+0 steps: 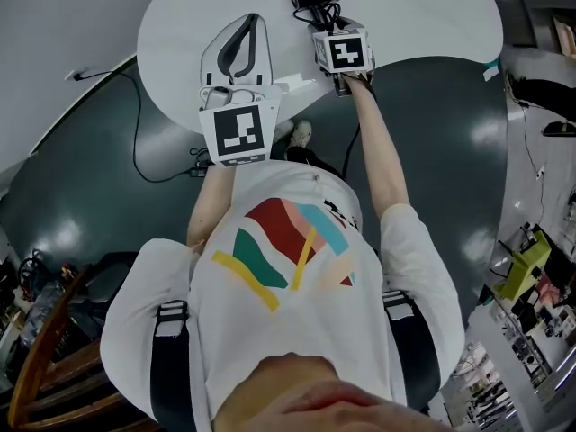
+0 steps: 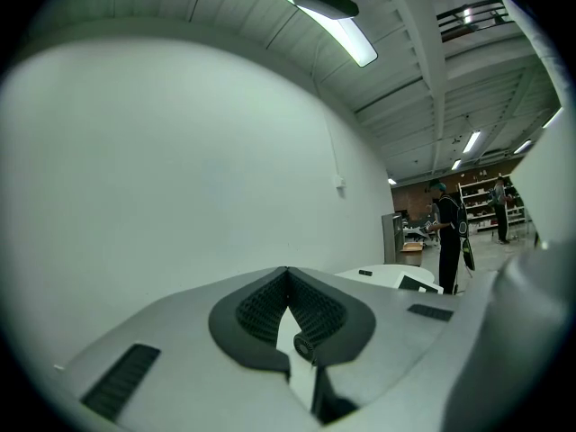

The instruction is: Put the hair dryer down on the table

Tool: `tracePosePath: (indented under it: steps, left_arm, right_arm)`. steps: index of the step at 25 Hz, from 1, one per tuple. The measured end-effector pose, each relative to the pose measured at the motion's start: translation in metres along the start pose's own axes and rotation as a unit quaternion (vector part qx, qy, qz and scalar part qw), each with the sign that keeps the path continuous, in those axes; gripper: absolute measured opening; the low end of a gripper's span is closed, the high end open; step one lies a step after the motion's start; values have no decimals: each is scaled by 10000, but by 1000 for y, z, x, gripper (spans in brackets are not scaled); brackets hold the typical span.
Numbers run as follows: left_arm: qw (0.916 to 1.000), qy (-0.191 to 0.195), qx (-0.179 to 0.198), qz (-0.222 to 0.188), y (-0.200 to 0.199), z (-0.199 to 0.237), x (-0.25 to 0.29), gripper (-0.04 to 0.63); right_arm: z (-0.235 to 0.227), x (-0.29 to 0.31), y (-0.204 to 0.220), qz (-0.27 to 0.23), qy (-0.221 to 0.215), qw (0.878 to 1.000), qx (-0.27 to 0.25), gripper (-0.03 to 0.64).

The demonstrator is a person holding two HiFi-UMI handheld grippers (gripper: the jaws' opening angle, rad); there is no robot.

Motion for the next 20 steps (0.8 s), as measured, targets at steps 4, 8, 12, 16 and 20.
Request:
tracePosePath:
  steps: [4,8,12,16,20]
  left_arm:
    - [9999,14,-27,-102,-4,-1,-8,12]
    - [9998,65,5,-189,-13,-5,-14,12]
    - [9996,94,43,-263,-16,-5,-15,12]
    - [9994,104,61,-312,-18,-5,-17,12]
    - [9993,103,60,-364,-22,-4,-19,12]
  right_arm:
    - [2,-14,-5,-206,-40,9997,124,236]
    - [0,-31,-17,-402,-11,9990,173,236]
    - [-1,-44,-34,-717,59,9972,202,236]
    - [-2,-66,-57,-1213,201,9922,187,227]
    - [3,-91,-83,-1694,236,9852,132,201]
Point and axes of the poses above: the fingertips, and each gripper's own axes: x forward along the fingers, z to its left, y out of its underside, the point moved 3 cm from there along -x, backward along the fingers, and after that the axes turned 1 degree about x, right-handed, at the moved point
